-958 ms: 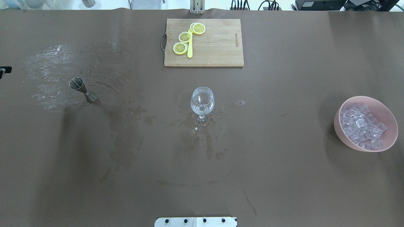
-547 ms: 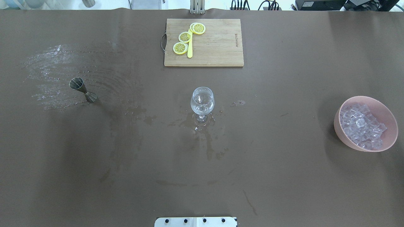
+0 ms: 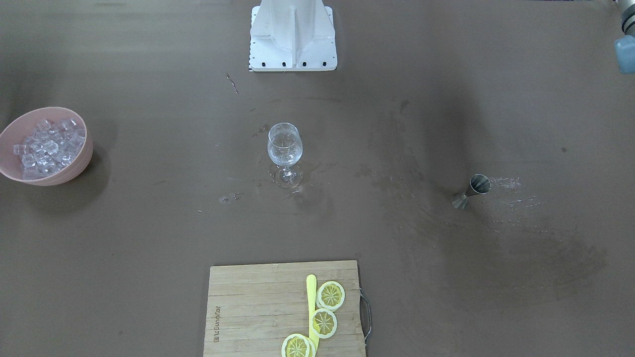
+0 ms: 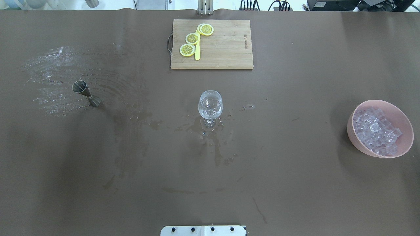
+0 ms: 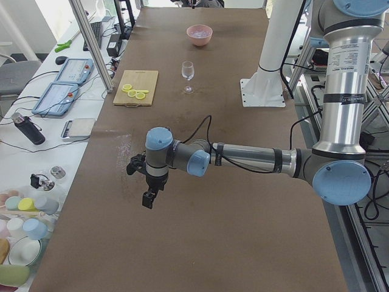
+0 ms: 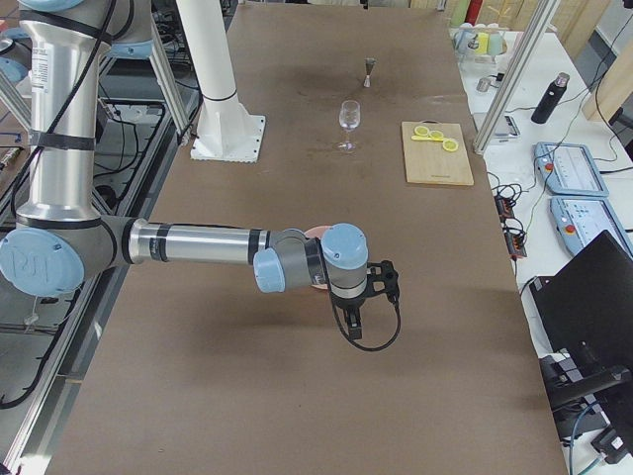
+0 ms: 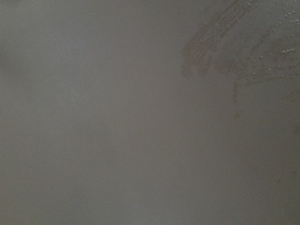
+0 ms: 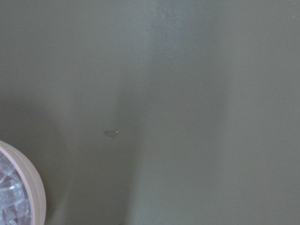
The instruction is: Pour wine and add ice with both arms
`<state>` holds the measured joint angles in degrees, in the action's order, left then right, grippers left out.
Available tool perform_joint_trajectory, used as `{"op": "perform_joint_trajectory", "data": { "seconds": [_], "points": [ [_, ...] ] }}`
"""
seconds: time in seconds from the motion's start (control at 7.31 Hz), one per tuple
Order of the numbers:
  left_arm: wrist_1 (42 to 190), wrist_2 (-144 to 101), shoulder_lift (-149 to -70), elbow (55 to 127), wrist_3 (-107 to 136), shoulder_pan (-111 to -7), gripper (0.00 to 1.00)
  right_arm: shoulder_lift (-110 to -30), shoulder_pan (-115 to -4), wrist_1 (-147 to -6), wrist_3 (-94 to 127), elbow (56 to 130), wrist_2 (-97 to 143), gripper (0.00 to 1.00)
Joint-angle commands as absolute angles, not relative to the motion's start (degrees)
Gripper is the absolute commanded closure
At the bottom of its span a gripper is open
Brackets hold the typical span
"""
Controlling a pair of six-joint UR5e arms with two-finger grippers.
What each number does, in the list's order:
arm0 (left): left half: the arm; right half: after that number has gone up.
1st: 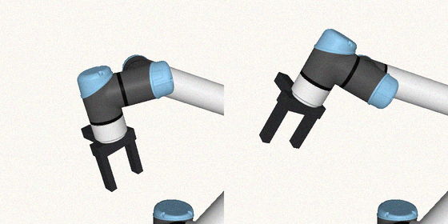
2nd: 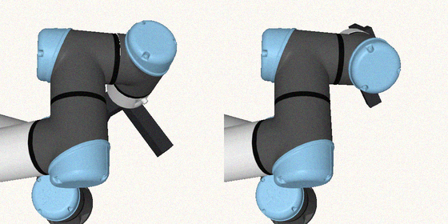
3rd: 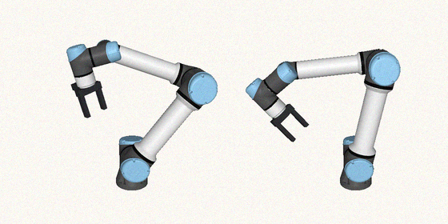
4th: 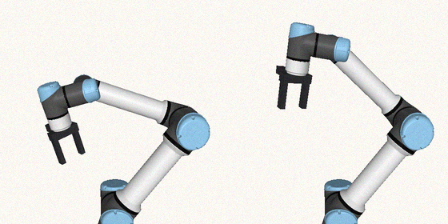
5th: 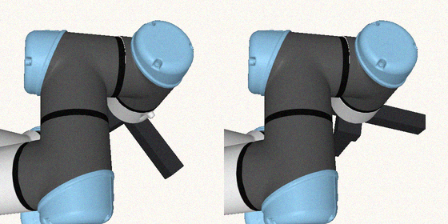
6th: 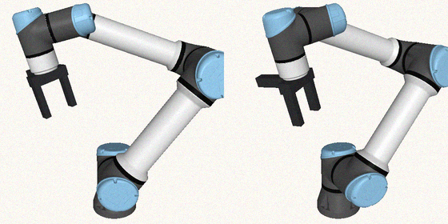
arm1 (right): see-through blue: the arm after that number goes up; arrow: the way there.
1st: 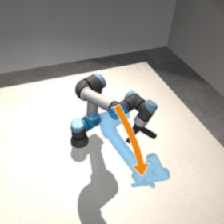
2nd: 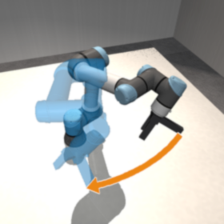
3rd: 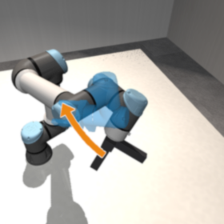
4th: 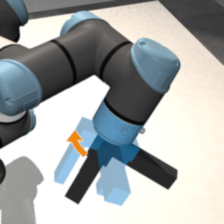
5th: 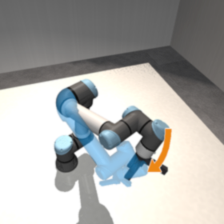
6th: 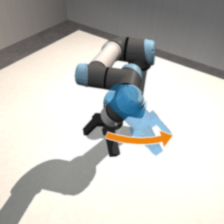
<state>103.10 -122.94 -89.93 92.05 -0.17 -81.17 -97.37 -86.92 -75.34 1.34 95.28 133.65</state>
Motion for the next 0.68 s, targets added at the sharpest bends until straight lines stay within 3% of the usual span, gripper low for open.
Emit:
{"op": "perform_joint_trajectory", "data": {
  "seconds": [0.0,0.55],
  "points": [
    [101.43,-135.73,-89.47,87.13,1.84,-84.62,0.02,-97.91,-86.92,-75.15,1.41,95.36,133.77,0.00],
    [98.61,-139.22,-89.56,87.89,2.37,-87.98,0.02,-97.47,-86.75,-74.45,9.43,102.98,137.62,0.00]
  ]
}}
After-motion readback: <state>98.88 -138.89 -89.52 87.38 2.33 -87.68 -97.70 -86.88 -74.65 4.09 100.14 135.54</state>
